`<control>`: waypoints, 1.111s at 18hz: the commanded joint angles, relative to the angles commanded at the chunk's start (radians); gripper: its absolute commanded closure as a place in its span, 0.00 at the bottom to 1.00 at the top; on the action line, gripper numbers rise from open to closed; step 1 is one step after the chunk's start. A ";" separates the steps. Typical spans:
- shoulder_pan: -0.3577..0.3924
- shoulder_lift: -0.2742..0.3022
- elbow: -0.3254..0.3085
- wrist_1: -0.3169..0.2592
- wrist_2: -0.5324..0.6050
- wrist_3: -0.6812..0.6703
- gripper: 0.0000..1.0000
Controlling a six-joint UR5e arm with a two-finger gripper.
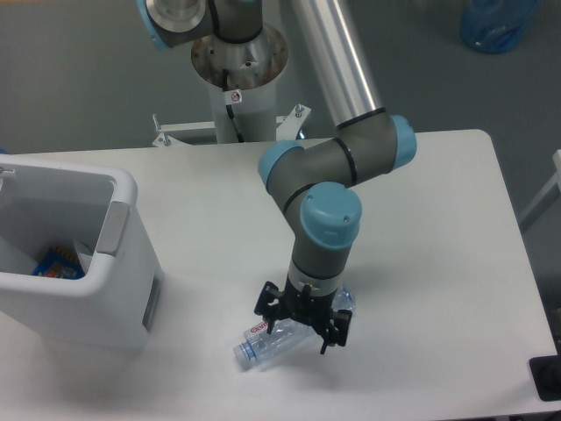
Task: Place the trash in the trash can
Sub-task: 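Move the gripper back over the clear water bottle and lower, then rotate the gripper to align with the bottle and close on it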
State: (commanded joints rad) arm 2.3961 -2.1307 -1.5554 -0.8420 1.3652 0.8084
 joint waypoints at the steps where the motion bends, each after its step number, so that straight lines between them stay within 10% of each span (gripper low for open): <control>1: -0.002 0.000 0.000 -0.009 0.005 0.000 0.00; 20: -0.041 -0.083 0.014 -0.012 0.153 0.110 0.02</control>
State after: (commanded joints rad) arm 2.3547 -2.2135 -1.5417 -0.8544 1.5186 0.9189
